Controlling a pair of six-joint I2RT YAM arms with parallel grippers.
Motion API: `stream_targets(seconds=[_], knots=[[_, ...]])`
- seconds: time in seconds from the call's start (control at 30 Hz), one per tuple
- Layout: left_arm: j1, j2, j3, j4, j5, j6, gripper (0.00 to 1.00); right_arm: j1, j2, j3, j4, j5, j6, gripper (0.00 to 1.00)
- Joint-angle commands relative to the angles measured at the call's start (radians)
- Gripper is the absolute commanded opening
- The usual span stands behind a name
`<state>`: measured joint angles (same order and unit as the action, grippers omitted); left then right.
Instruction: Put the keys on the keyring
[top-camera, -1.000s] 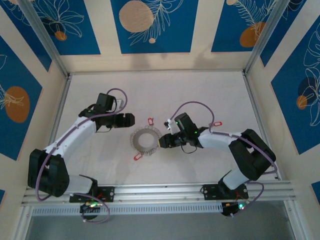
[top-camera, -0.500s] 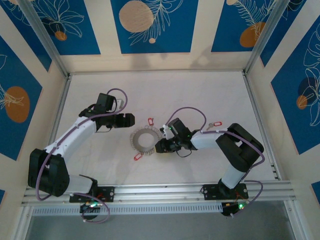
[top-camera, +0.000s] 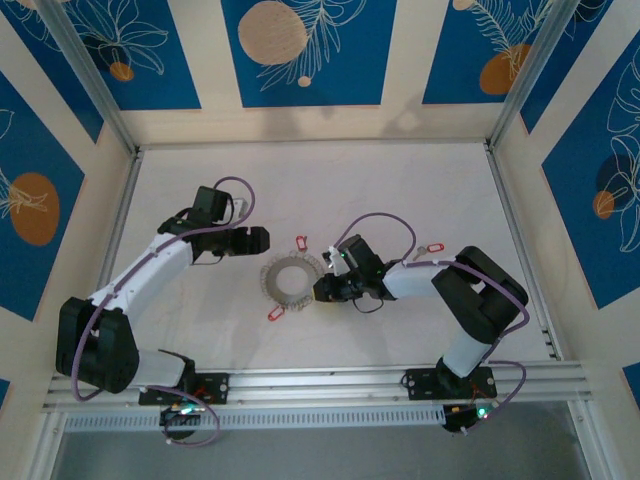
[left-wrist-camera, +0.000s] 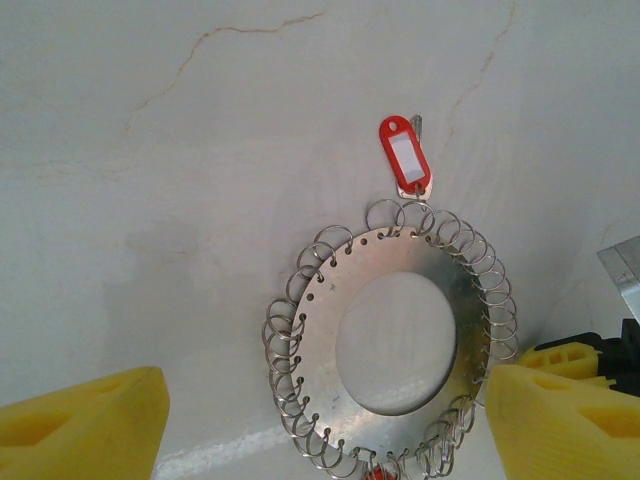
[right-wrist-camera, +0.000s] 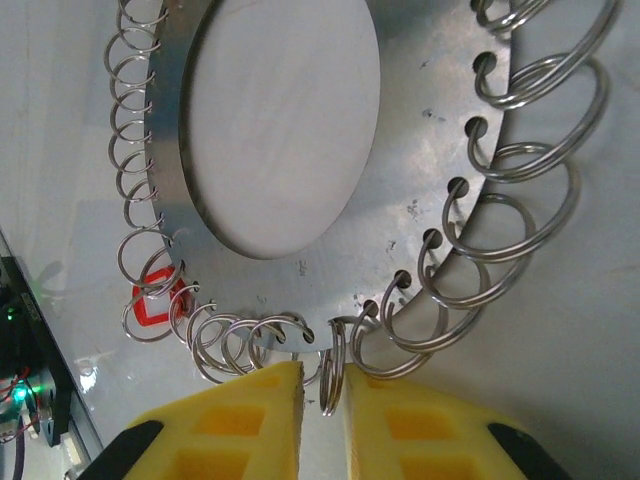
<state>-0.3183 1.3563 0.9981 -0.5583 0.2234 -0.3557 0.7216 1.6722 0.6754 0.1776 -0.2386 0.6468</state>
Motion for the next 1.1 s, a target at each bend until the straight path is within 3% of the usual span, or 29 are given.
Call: stream_targets(seconds=[0.0, 0.3, 0.53, 0.87, 1.07], knots=[[0.004, -0.008, 0.01, -0.006, -0.005, 0.026, 0.82, -0.004, 0.008, 0.002, 0.004, 0.017, -0.011, 0.18], [0.004, -0.011, 0.006, 0.006, -0.001, 0.024, 0.82, -0.001, -0.001, 0.001, -0.015, 0.036, -0.059, 0.11], [0.003, -0.032, 0.0, 0.011, 0.001, 0.035, 0.82, 0.006, 0.019, 0.032, -0.054, 0.044, -0.093, 0.21], [0.004, -0.032, 0.007, 0.001, -0.009, 0.041, 0.82, 0.012, 0.036, 0.054, -0.055, 0.017, -0.086, 0.18], [0.004, -0.052, 0.002, 0.0, -0.018, 0.039, 0.82, 0.011, 0.031, 0.046, -0.019, -0.023, -0.093, 0.0]])
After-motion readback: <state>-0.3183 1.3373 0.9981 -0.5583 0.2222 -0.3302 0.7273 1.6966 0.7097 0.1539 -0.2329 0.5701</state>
